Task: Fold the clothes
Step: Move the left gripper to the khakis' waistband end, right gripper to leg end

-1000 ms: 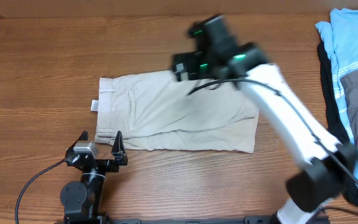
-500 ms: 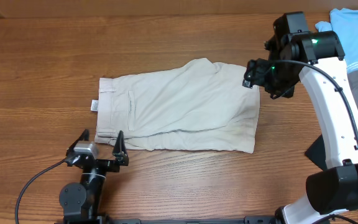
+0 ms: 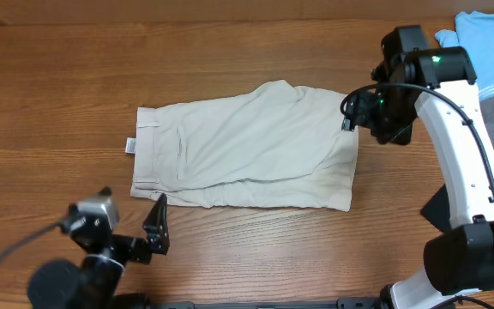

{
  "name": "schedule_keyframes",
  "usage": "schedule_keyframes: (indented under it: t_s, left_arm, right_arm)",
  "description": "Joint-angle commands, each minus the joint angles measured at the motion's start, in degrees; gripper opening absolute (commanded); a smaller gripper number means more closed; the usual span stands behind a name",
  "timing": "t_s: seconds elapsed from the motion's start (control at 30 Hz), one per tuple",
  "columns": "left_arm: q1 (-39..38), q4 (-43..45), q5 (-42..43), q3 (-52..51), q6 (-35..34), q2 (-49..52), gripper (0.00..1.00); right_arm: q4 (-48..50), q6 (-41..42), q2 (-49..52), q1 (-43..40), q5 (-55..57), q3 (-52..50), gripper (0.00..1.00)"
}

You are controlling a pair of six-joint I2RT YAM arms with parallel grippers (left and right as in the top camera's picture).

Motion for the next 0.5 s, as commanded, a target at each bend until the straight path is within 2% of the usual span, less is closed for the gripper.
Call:
schedule_keyframes:
  t_s: [0.0, 0.17, 0.4, 0.47]
  left_arm:
    - [-0.1, -8.9, -0.8, 10.6, 4.4, 14.5, 1.00]
    - [-0.1, -20.9, -0.5, 22.9, 5.1, 33.1, 1.00]
    - [-0.1, -21.3, 1.2, 25.2, 2.9, 48.4, 1.00]
    - [-0.1, -21.5, 1.9, 25.2, 2.2, 52.4, 1.00]
  right_arm:
    - [1.9, 2.4, -0.2, -0.3, 0.3, -5.4, 0.78]
    - [7.4, 2.1, -0.2, -0.3, -6.6, -14.7, 0.75]
    - [21.2, 5.3, -0.2, -0.3, -10.0, -26.2, 0.62]
    - [25.0, 7.1, -0.2, -0.3, -10.0, -28.5, 0.62]
